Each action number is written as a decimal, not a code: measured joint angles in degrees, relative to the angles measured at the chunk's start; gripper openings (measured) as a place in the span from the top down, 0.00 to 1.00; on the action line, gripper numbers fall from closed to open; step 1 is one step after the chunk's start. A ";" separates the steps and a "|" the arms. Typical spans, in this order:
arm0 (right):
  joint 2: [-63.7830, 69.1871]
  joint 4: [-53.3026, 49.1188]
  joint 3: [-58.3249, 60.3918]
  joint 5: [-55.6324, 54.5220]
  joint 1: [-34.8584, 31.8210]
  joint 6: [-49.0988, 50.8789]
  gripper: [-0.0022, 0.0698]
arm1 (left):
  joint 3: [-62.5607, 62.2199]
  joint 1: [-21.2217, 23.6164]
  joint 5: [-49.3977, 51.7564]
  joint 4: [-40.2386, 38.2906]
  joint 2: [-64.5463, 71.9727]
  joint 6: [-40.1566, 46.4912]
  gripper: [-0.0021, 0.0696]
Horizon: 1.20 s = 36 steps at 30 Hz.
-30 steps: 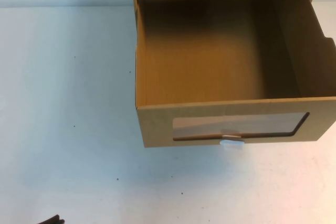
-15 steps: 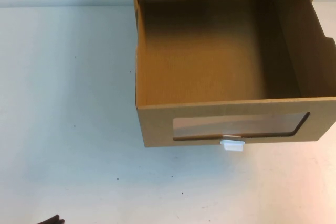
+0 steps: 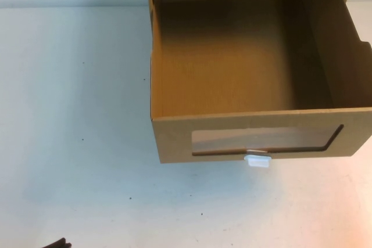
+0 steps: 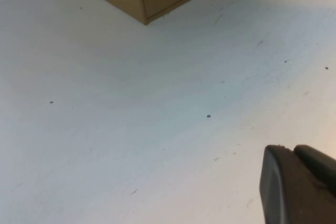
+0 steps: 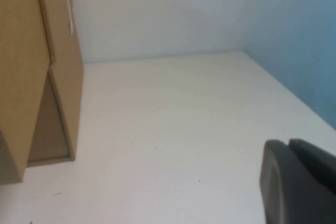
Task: Open the shoe box
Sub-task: 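Pull the top drawer of the cardboard box fully open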
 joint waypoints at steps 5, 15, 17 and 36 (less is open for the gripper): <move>0.00 1.65 0.36 1.34 1.04 0.00 0.99 | 0.00 0.00 0.00 0.00 0.00 0.00 0.98; -0.13 12.03 0.39 2.12 1.04 -8.48 0.99 | 0.00 0.00 0.00 0.00 0.00 0.11 0.98; -0.13 20.92 0.39 3.94 1.04 -21.20 0.99 | 0.00 0.00 0.00 0.00 0.00 0.11 0.98; -0.26 42.18 3.94 6.07 -0.86 -50.55 0.99 | 0.00 21.67 2.12 0.00 -8.37 0.19 0.98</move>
